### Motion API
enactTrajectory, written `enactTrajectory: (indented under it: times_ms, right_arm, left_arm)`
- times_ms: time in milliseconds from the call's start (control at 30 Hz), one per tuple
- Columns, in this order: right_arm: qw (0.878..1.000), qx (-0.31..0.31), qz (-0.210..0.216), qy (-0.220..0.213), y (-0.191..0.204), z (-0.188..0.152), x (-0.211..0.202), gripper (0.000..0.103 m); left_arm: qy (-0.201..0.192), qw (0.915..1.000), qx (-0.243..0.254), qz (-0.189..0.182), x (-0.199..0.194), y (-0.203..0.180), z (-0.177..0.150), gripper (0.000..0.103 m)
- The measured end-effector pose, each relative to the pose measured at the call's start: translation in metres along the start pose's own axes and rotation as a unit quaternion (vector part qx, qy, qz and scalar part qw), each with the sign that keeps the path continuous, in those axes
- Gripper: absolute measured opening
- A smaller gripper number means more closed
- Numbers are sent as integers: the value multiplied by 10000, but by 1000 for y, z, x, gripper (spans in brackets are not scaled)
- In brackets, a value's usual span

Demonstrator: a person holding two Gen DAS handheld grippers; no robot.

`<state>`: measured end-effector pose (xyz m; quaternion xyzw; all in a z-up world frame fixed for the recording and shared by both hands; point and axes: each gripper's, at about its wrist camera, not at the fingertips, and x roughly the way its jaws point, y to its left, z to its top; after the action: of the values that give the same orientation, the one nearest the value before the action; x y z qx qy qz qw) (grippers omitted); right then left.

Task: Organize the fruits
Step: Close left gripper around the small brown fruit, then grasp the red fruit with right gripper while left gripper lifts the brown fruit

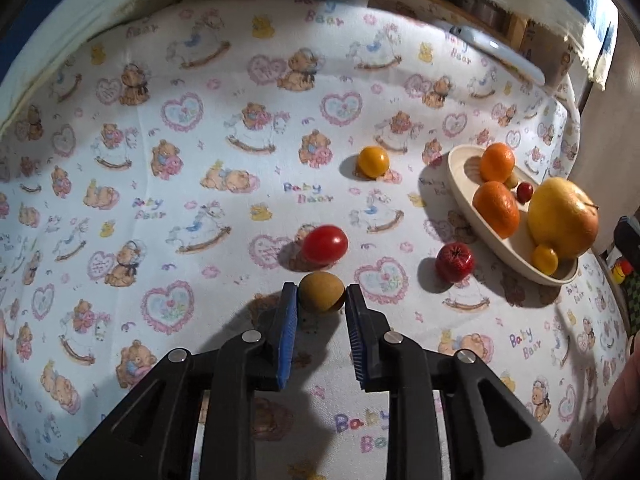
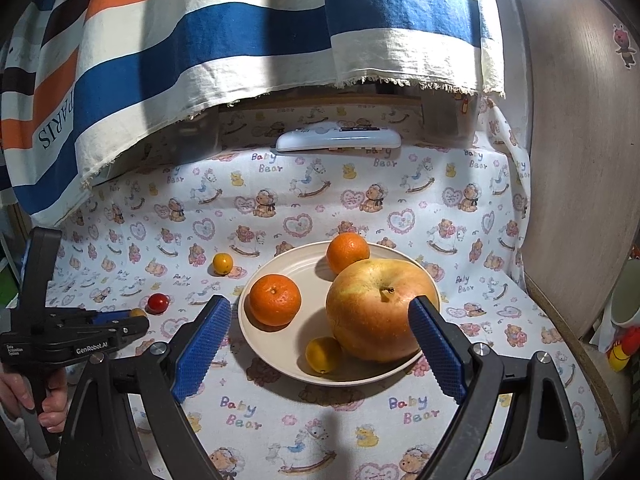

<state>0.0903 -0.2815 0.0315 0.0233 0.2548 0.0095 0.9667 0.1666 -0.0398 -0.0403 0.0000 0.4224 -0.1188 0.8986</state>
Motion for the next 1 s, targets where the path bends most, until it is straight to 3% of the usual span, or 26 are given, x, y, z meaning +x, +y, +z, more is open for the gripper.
enactTrajectory:
  times_ms: [267,333,400,467,633,1000]
  right_arm:
    - [9999,61,43,67,0,0,0,91]
    - [9994,134,309,-11,3,1,-7,91]
    - [9994,-111,256,-219,13,1,-15,91]
    - [9990,-267,242,-254,18,-1,-15,83]
    - [9976,-188,631,220,25,2,-5,63]
    - [9831,-741,1326,1020,70,9,24,45]
  left_arm:
    - [-476,9987,44,177,-22,0,4,23]
    - [-605,9979,71,231,-29,-1,5,23]
    - [-707,9971,55,260,-35,-2,6,23]
    - [-763,9968,47,226,-41,-1,7,23]
    - [-988,9948,-2,255,-57,2,11,23]
    - [-1106,9929,-259,360,-69,20,18,23]
